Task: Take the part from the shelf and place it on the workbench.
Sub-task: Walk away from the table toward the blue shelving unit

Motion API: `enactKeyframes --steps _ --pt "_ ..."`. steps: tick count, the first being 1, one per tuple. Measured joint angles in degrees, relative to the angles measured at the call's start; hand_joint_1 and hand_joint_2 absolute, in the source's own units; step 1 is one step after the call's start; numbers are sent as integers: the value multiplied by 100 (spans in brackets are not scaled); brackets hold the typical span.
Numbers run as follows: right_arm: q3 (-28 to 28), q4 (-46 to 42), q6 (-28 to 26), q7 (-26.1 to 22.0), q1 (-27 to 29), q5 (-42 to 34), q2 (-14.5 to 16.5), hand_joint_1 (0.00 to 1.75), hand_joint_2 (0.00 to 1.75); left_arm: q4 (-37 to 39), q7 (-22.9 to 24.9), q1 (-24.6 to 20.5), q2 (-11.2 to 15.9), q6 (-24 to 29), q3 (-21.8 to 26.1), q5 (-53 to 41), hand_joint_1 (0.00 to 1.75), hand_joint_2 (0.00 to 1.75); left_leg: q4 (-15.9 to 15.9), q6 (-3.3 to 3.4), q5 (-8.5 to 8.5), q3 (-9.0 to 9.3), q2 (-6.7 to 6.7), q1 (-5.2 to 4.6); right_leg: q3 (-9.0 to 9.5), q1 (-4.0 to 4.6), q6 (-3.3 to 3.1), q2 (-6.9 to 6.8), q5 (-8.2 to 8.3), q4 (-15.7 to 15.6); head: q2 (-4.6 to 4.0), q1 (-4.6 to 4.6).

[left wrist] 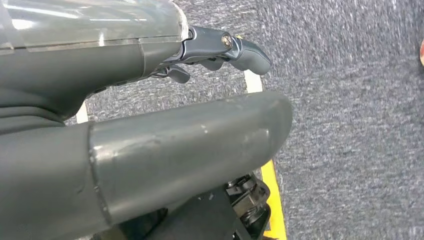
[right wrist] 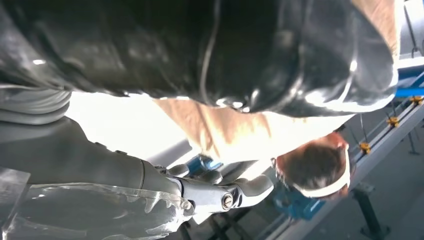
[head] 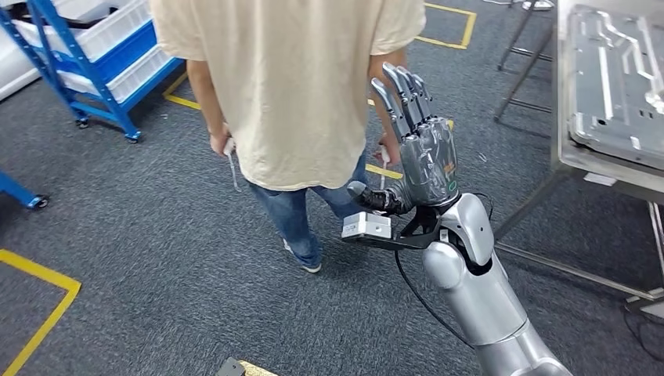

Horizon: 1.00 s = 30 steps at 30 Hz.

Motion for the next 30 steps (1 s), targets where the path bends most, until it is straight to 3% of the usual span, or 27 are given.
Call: enactKeyframes --steps 1,2,3,4,6,8,10,12,14,16,17,18,20,22,23,26,28,30 --pt "0 4 0 1 21 0 -7 0 0 0 0 -1 1 0 0 -3 0 0 3 7 -1 0 -78 -5 -167 1 0 26 -70 288 0 -1" --pt "0 8 0 1 38 -1 -15 0 0 0 1 3 2 0 0 -9 0 0 7 9 -1 2 -159 -10 -259 1 -5 37 -33 403 0 -1" --pt "0 12 0 1 46 -1 -19 0 0 0 1 9 3 0 1 -15 0 0 12 9 -2 5 -241 -14 -248 0 -19 52 113 304 0 -1" --pt "0 13 0 1 48 -1 -22 0 0 0 2 11 3 0 1 -24 0 0 19 6 -3 12 -320 -16 -143 0 -40 91 334 18 0 -1" --pt "0 12 0 1 41 -3 -28 0 0 1 3 5 -2 0 2 -41 0 0 35 -13 -5 8 -464 -15 150 -3 -96 334 697 -696 0 -2" --pt "0 11 1 2 36 -8 -31 0 0 2 3 -1 -7 0 2 -52 0 0 36 -74 9 -30 -587 3 290 7 -126 506 786 -1045 0 -1" --pt "0 10 2 4 29 -14 -31 0 0 2 4 8 -6 -1 2 -57 0 0 11 -157 37 -59 -697 22 320 10 -147 426 791 -1106 0 0" --pt "0 10 4 10 16 -16 -31 0 0 2 7 19 -3 -2 2 -63 0 0 143 -210 -47 -122 -488 6 389 -7 -193 285 824 -1196 0 -5" --pt "0 11 7 18 7 -19 -31 0 0 2 8 -1 -2 -2 2 -70 0 0 692 -244 -344 -376 -131 0 446 0 -233 114 834 -1250 0 -12" --pt "0 13 16 22 7 -23 -31 0 0 2 9 -22 -2 -3 2 -73 0 0 1424 -286 -643 -739 -17 26 456 20 -253 -62 816 -1246 0 -15" --pt "0 14 21 24 7 -26 -31 0 0 2 9 -21 -2 -3 2 -73 0 0 1621 -305 -676 -840 3 38 459 25 -256 -147 804 -1242 0 -15" --pt "0 14 26 24 5 -28 -31 0 0 2 9 -16 -2 -4 2 -73 0 0 1586 -318 -598 -823 22 46 463 27 -251 -222 792 -1234 0 -15" --pt "0 13 34 25 -13 -33 -31 0 0 2 6 -17 2 -4 2 -73 0 0 901 -319 -235 -460 153 55 482 29 -226 -358 750 -1206 0 -16" --pt "0 12 45 27 -45 -35 -32 0 0 2 1 -40 4 -7 2 -73 0 0 220 -266 -24 -99 351 13 488 59 -176 -465 698 -1163 0 -12" --pt "0 11 50 28 -57 -36 -32 0 0 2 -1 -49 4 -9 2 -73 0 0 78 -228 -12 -33 397 -10 490 77 -151 -512 680 -1151 0 -9" --pt "0 10 64 31 -71 -37 -32 0 0 2 -3 -38 4 -16 2 -72 0 0 27 -113 -8 -35 246 -22 510 80 -82 -608 638 -1144 0 -5" --pt "0 9 68 34 -75 -40 -34 0 0 1 -5 -36 4 -14 3 -71 0 0 -19 -44 21 -13 140 0 419 46 -28 -377 453 -903 0 -3" --pt "0 11 70 35 -55 -48 -46 0 0 1 -8 -52 4 -11 4 -67 0 0 -35 3 35 -6 34 8 94 27 -2 -62 97 -223 0 -1"
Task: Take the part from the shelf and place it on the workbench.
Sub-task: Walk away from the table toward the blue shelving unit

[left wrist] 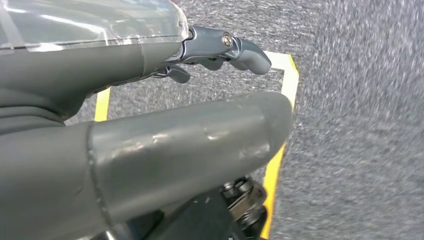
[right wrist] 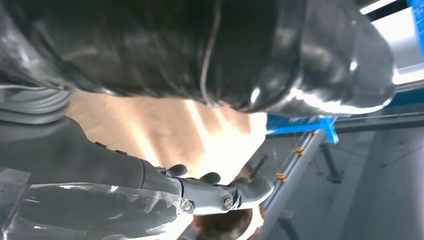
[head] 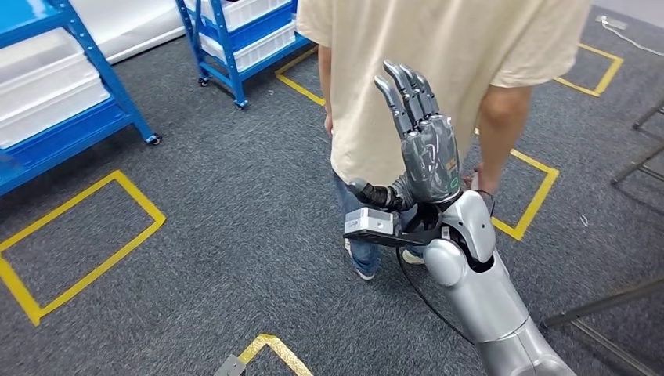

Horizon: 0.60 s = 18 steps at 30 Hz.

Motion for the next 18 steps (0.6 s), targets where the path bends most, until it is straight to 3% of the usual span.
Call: enactKeyframes --steps 2,3,4,5,7,9,11,13,15,17,18 --pt "0 10 0 -1 51 -5 -22 0 0 1 -1 -1 1 1 1 3 0 0 7 16 1 -3 -130 -5 -349 -1 2 97 -211 655 0 0" --pt "0 15 0 -1 79 -7 -31 0 0 2 -1 7 2 1 2 3 0 0 15 15 0 -3 -208 -8 -410 -1 -5 105 -153 724 0 -1" --pt "0 20 -1 -1 98 -7 -40 0 0 2 -1 16 3 1 2 2 0 0 26 14 -1 -2 -285 -9 -361 -1 -19 117 10 568 0 -1" --pt "0 23 -2 -1 110 -8 -49 0 0 2 -1 22 3 1 3 1 0 0 38 9 -3 -1 -368 -8 -218 -1 -41 171 251 218 0 -1" --pt "-1 24 -4 -1 114 -13 -65 0 0 2 0 21 -1 1 4 -3 0 0 62 -18 -3 -22 -500 -5 101 -15 -84 477 589 -539 0 -1" --pt "-1 25 -7 -1 121 -16 -71 0 0 2 0 12 -5 1 6 -5 0 0 66 -84 18 -73 -619 14 214 -12 -99 667 660 -848 0 -2" --pt "-2 25 -9 0 126 -16 -74 0 0 2 -1 20 -4 1 7 -6 0 0 45 -166 47 -105 -740 38 239 -12 -130 544 686 -897 0 -1" --pt "-2 25 -10 1 126 -15 -78 0 0 2 -1 36 -2 3 7 -7 0 0 194 -216 -58 -178 -574 17 305 -29 -196 381 726 -985 0 -6" --pt "-2 28 -15 3 132 -16 -80 0 0 2 0 25 0 8 7 -8 0 0 765 -246 -376 -439 -228 4 344 -9 -245 198 738 -1031 0 -14" --pt "-2 36 -21 5 152 -17 -83 0 0 2 1 13 0 11 7 -8 0 0 1430 -277 -650 -749 -69 23 346 21 -266 15 722 -1025 0 -18" --pt "-2 40 -22 6 163 -18 -83 0 0 2 2 17 0 13 7 -8 0 0 1557 -287 -661 -803 -35 27 346 26 -268 -72 710 -1020 0 -18"
